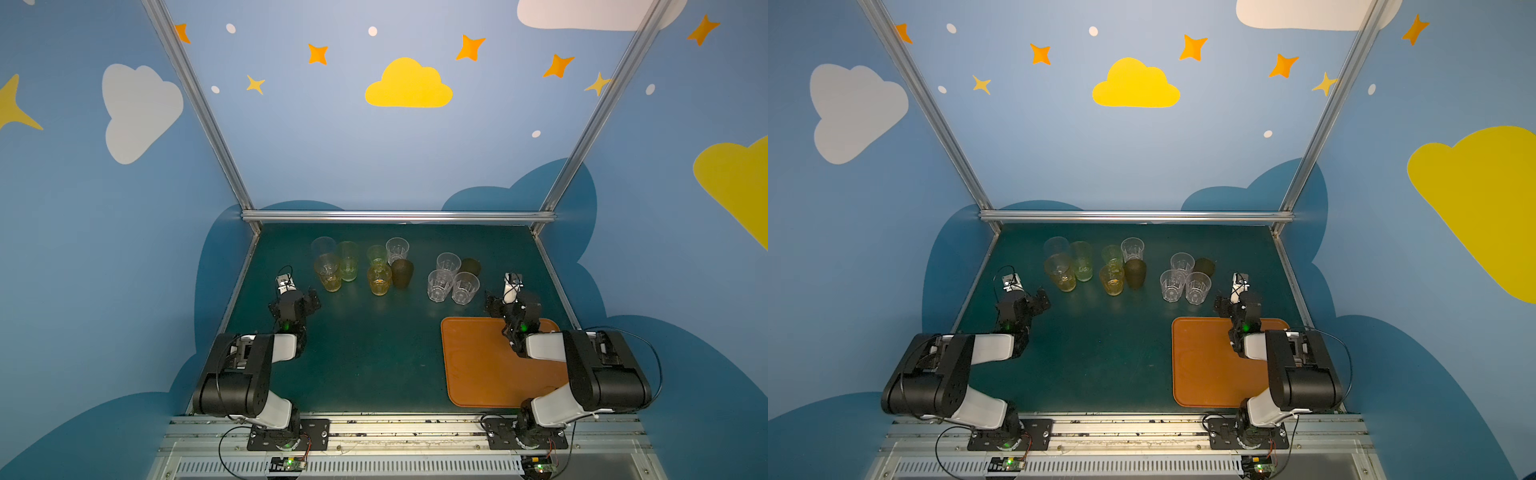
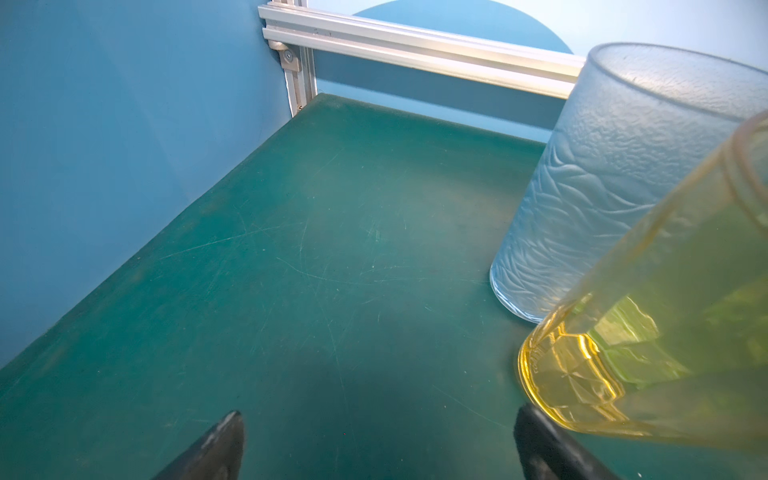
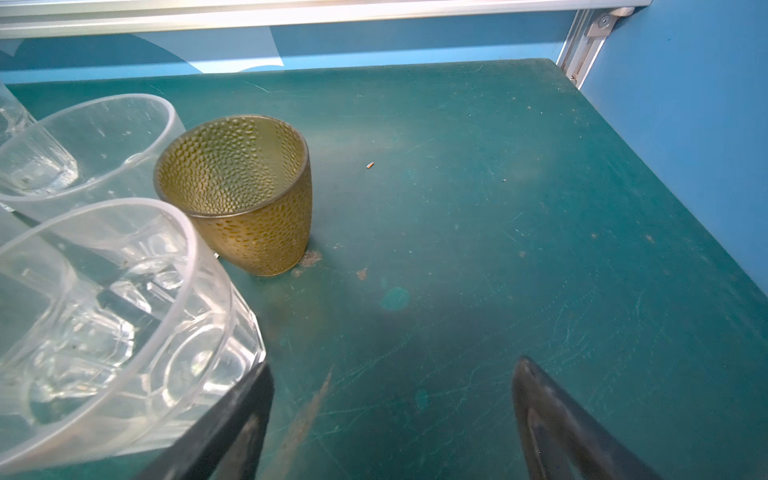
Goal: Place the glasses into the tray
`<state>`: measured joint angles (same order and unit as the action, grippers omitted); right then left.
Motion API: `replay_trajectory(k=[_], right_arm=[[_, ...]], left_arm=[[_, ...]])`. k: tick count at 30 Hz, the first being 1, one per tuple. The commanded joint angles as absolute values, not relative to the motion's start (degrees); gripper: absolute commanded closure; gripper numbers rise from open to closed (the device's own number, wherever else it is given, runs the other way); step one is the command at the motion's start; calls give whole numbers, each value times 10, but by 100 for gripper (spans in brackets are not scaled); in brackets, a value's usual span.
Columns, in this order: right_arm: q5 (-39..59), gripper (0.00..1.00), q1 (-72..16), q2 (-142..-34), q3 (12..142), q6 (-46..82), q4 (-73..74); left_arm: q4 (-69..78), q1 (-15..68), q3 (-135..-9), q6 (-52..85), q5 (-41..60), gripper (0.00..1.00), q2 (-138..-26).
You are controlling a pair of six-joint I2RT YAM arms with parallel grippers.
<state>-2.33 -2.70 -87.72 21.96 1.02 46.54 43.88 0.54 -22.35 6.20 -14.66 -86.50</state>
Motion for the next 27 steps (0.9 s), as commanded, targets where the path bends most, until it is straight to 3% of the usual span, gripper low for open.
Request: replay_trajectory(k=[1, 21, 25, 27], right_arm=[[-20, 12, -25, -871, 224, 6, 474], [-14, 11, -21, -871, 227, 8, 472], [-15, 11, -22, -870, 227, 7, 473], [-34, 11, -24, -866, 229, 13, 471]], left_arm=[[436, 5, -234, 62, -150, 0, -870], [417, 14, -235, 42, -141, 0, -841], [232, 18, -314, 78, -198, 0, -803], [225, 20, -320, 71, -191, 0, -807]])
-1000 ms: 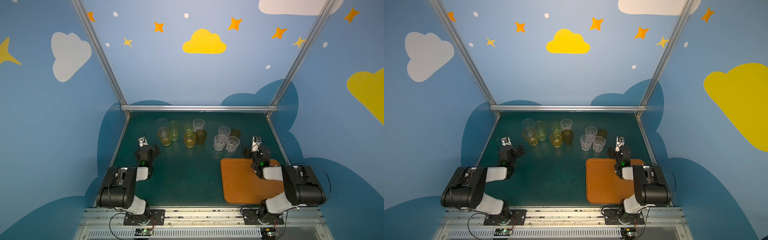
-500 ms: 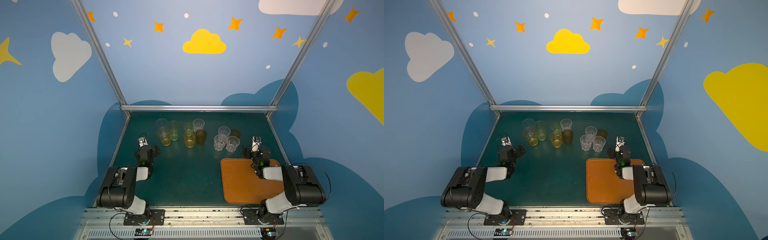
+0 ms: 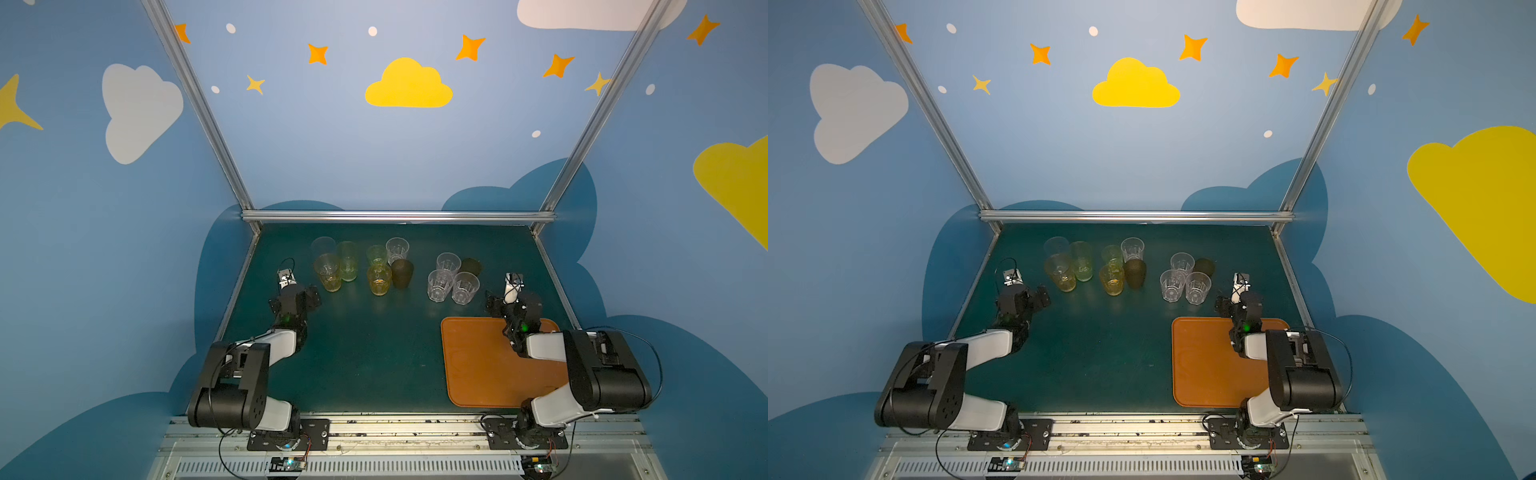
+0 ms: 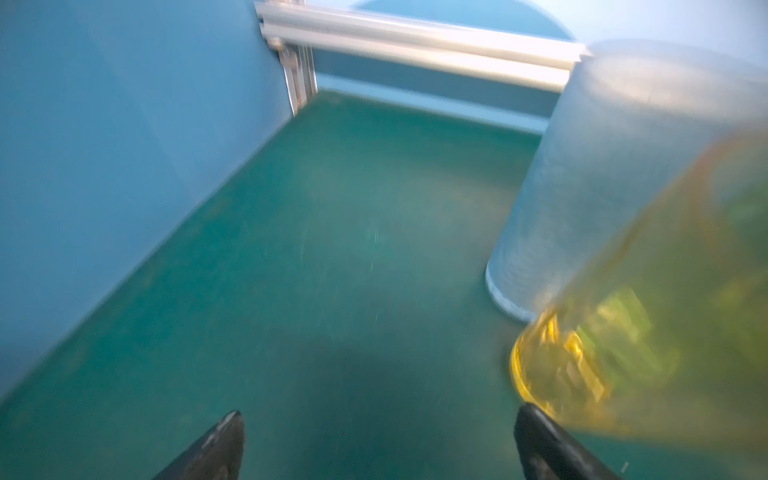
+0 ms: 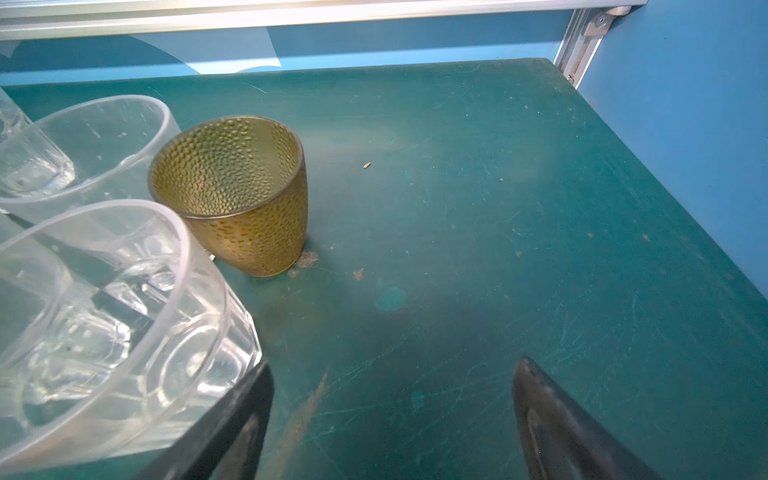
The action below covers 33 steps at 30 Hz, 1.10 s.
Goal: Place the glasses into the tray
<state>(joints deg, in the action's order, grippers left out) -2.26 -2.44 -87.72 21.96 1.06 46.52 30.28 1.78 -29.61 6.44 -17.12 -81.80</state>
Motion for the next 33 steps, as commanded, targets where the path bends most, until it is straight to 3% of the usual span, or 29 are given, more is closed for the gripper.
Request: replay_trajectory(k=[1, 13, 22, 29, 33], right_arm=[[-44, 12, -22, -855, 233, 19, 452], [-113, 11, -31, -670, 342, 132, 81], [58, 11, -36, -621, 417, 286, -160], [157, 11, -84, -613, 465, 287, -296], [211, 12, -116, -611, 451, 325, -326]], left_arm=[[227, 25, -318, 72, -196, 0, -806], [94, 124, -337, 125, -302, 0, -690], [-83, 201, -391, 214, -395, 0, -624], [-239, 257, -433, 298, -394, 0, -582], [-305, 262, -450, 316, -326, 0, -544]])
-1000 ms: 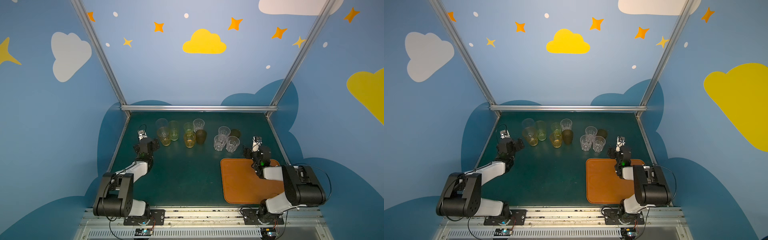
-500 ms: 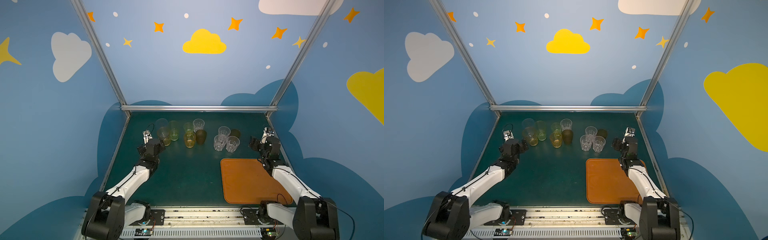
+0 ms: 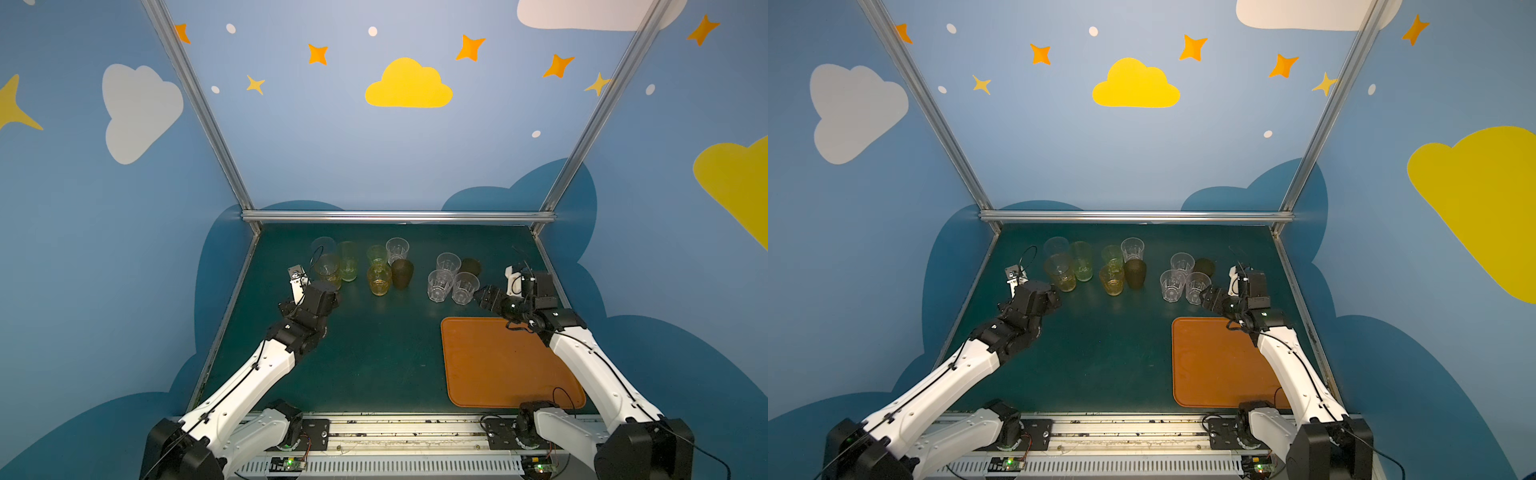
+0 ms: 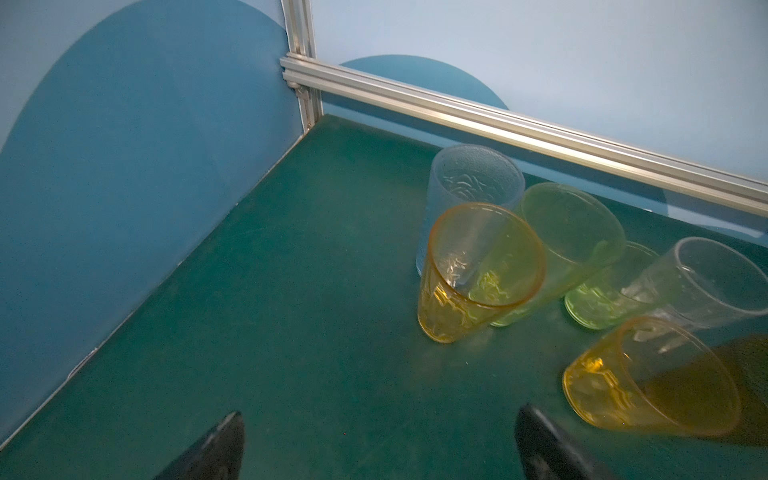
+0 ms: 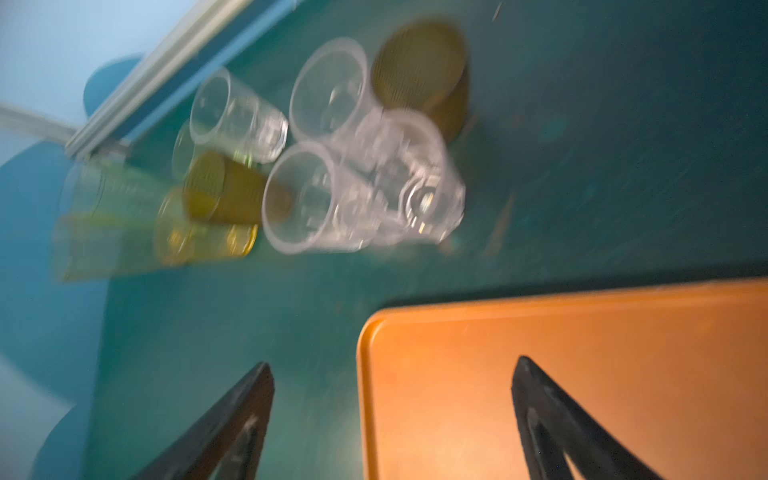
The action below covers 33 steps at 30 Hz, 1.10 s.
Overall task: Place the glasses into the tray
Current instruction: 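Grip the orange tray's edge with the right gripper while the left arm rises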
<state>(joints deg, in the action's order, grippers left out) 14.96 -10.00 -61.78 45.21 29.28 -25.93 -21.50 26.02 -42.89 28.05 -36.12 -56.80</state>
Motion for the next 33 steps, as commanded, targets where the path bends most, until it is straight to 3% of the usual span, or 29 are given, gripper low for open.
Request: replay_trajectory(k=[1, 10, 17, 27, 33], right_arm=[[223, 12, -130, -615, 447, 332, -333], [247, 15, -253, -662, 388, 405, -336], [236, 17, -311, -674, 334, 466, -272], [213, 28, -360, -726, 304, 522, -192], [193, 56, -388, -770, 323, 525, -188]], left_arm=[[-324, 262, -456, 329, -308, 0, -535], [-331, 262, -435, 359, -179, 0, -453], [-317, 262, -400, 365, -180, 0, -417], [-313, 262, -382, 361, -185, 0, -401], [-317, 262, -369, 357, -200, 0, -375]])
